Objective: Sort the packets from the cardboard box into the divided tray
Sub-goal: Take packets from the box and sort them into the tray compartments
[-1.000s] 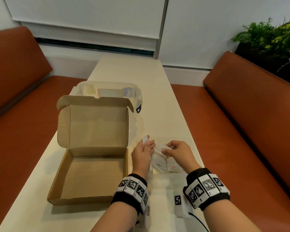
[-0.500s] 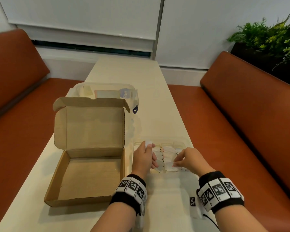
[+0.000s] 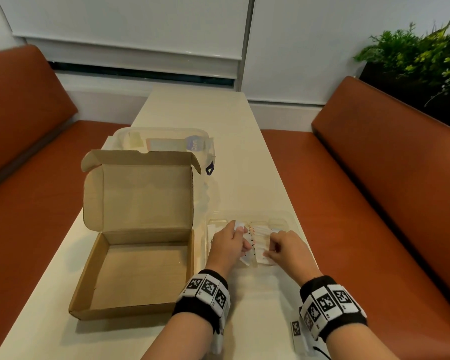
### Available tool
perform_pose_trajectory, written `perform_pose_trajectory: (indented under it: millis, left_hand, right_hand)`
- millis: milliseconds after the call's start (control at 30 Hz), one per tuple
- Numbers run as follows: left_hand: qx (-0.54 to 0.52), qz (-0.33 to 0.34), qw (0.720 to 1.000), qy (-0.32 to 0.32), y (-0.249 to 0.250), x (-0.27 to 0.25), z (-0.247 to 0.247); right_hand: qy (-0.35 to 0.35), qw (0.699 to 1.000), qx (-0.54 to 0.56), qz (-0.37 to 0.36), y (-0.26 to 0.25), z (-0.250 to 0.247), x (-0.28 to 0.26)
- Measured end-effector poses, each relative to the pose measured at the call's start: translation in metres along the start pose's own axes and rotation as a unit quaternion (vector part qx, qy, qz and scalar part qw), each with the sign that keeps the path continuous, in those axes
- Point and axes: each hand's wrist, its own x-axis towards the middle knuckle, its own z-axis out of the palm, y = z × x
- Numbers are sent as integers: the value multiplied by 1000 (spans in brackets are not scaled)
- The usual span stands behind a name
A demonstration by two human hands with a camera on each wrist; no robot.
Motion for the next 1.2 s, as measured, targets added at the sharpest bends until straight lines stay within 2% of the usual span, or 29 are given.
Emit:
perform_pose_trajectory:
  millis: [200, 367, 433, 533, 600, 767, 833, 900, 967, 1033, 1067, 1100, 1200]
  left_hand:
    - [-5, -8, 1000, 3, 2, 1, 0]
    - [-46, -11, 999, 14, 5, -1, 0]
    - [-92, -23, 995, 18, 8, -1, 0]
    - [-165, -33, 985, 28, 13, 0, -3]
    - [-220, -35, 975, 28, 17, -1, -6]
    - [-263, -30, 964, 8, 25, -2, -9]
    - [-248, -30, 968, -3, 26, -3, -12]
    - [-233, -24, 972, -5, 24, -3, -14]
    - [-205, -3, 979, 7, 21, -3, -18]
    - [-176, 20, 984, 29, 19, -3, -20]
    - [-162, 32, 985, 42, 19, -2, -22]
    - [-141, 46, 988, 50, 19, -2, -23]
    - [-42, 75, 995, 42, 20, 0, -24]
  right_hand:
    - [-61, 998, -33, 4, -2, -2, 9]
    - [-58, 998, -35, 18, -6, 2, 12]
    - [-29, 999, 2, 16, -10, -1, 12]
    - [60, 992, 113, 12, -21, -9, 12]
    - [86, 971, 219, 30, -32, -16, 14]
    - [10, 893, 447, 52, -61, -23, 14]
    - [12, 872, 486, 55, -65, -22, 14]
    - [45, 862, 501, 64, -66, -22, 15]
    - [78, 836, 535, 93, -63, -22, 16]
    - [74, 810, 571, 113, -60, -23, 16]
    - [64, 810, 572, 114, -59, -22, 15]
    - [57, 826, 550, 109, -58, -22, 15]
    - [58, 915, 395, 53, -55, -25, 15]
